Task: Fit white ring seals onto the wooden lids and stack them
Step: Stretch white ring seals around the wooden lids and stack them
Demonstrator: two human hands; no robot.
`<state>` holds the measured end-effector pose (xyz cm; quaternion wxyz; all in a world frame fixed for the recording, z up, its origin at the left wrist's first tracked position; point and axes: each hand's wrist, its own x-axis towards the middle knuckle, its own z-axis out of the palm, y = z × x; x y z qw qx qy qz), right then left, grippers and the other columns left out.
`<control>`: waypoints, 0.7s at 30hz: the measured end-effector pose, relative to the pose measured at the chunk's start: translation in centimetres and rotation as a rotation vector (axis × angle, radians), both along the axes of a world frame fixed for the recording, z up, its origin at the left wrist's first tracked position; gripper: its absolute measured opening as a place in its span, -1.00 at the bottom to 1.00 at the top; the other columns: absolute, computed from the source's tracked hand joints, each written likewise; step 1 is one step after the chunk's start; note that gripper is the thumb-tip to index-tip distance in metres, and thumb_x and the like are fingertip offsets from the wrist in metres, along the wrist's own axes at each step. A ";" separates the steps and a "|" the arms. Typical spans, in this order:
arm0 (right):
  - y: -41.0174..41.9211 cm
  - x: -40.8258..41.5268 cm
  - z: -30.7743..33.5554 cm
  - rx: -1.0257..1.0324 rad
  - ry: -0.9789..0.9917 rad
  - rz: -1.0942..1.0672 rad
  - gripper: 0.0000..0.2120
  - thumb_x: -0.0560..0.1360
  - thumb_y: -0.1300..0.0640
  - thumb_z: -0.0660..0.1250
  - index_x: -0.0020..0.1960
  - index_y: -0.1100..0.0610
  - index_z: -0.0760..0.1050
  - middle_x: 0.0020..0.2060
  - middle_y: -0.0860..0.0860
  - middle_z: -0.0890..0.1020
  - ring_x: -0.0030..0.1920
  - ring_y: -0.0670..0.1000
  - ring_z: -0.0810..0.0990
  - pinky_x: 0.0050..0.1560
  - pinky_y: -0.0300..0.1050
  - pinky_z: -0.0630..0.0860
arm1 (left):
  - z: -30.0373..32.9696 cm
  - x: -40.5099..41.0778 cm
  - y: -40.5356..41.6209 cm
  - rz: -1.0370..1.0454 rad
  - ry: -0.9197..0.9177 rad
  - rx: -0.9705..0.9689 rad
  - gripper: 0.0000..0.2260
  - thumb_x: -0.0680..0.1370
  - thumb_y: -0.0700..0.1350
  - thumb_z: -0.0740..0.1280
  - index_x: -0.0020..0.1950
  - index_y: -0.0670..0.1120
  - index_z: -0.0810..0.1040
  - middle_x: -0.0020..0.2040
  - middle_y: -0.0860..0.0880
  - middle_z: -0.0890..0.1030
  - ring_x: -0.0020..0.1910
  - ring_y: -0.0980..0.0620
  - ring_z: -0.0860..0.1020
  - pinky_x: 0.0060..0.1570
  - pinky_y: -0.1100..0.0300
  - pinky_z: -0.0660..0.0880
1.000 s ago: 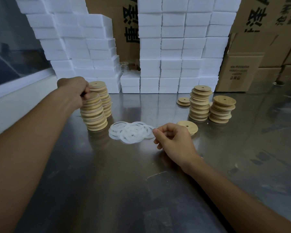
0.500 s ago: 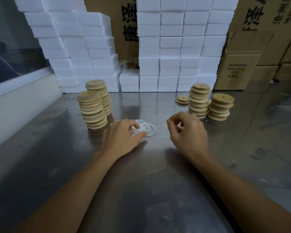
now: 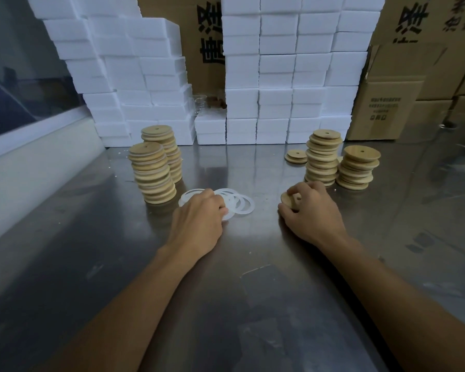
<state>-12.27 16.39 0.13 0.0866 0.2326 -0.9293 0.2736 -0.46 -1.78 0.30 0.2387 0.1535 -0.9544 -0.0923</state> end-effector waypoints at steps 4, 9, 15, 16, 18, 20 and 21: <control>-0.2 0.2 0.2 -0.113 0.029 0.080 -0.74 0.57 -0.05 0.25 0.17 0.08 0.50 0.05 0.06 0.63 0.01 0.10 0.58 0.10 0.15 0.53 | 0.3 0.0 0.1 0.007 0.020 0.004 -0.98 0.61 -0.19 0.24 -0.01 -0.09 0.46 -0.02 0.01 0.44 -0.04 -0.01 0.43 -0.19 0.11 0.33; -0.3 0.2 0.1 -0.509 -0.131 0.107 -0.81 0.61 -0.12 0.21 0.11 -0.04 0.42 0.05 0.02 0.54 0.09 0.12 0.53 -0.15 0.04 0.62 | 0.5 0.2 0.6 -0.043 0.277 -0.048 -0.91 0.60 -0.27 0.24 -0.09 -0.16 0.44 -0.24 -0.09 0.48 -0.28 -0.07 0.39 -0.32 0.10 0.20; 0.0 -0.4 -0.1 -0.693 -0.220 0.120 -0.86 0.57 0.05 0.33 0.12 0.00 0.52 -0.02 -0.04 0.57 -0.34 0.09 0.68 -0.46 -0.18 0.57 | 0.1 -0.4 2.2 -0.261 0.411 0.369 -0.80 0.56 -0.35 0.26 0.00 -0.05 0.50 -0.20 0.07 0.55 -0.21 0.20 0.50 -0.20 0.31 0.43; 0.0 -0.4 0.0 -0.707 -0.220 0.133 -0.85 0.57 0.10 0.33 0.13 0.02 0.54 -0.02 -0.07 0.58 -0.36 0.09 0.68 -0.44 -0.12 0.61 | 0.1 -0.4 2.6 -0.282 0.411 0.454 -0.76 0.55 -0.36 0.27 0.01 0.00 0.50 -0.19 0.07 0.57 -0.19 0.25 0.51 -0.18 0.41 0.42; -0.1 -0.1 0.2 -0.735 -0.205 0.171 -0.83 0.60 0.18 0.29 0.15 0.04 0.58 -0.02 -0.11 0.57 -0.25 0.08 0.66 -0.36 -0.08 0.65 | 0.2 -0.5 3.2 -0.319 0.420 0.629 -0.70 0.54 -0.37 0.30 -0.03 0.06 0.51 -0.20 0.06 0.61 -0.20 0.26 0.55 -0.14 0.45 0.45; -0.4 0.6 0.5 -0.789 -0.241 0.232 -0.82 0.63 0.22 0.23 0.13 0.05 0.58 0.01 -0.03 0.60 -0.10 0.01 0.63 -0.30 -0.17 0.64 | 0.3 -0.6 3.4 -0.335 0.437 0.782 -0.70 0.53 -0.38 0.33 -0.08 0.05 0.55 -0.24 0.06 0.65 -0.20 0.21 0.61 -0.13 0.36 0.53; -0.6 1.0 0.6 -0.820 -0.301 0.270 -0.82 0.64 0.19 0.21 0.13 0.07 0.58 0.02 0.03 0.62 -0.05 0.03 0.63 -0.24 -0.11 0.66 | 0.3 -0.6 3.5 -0.330 0.442 0.843 -0.72 0.53 -0.38 0.34 -0.08 0.03 0.57 -0.25 0.06 0.65 -0.20 0.18 0.63 -0.15 0.31 0.57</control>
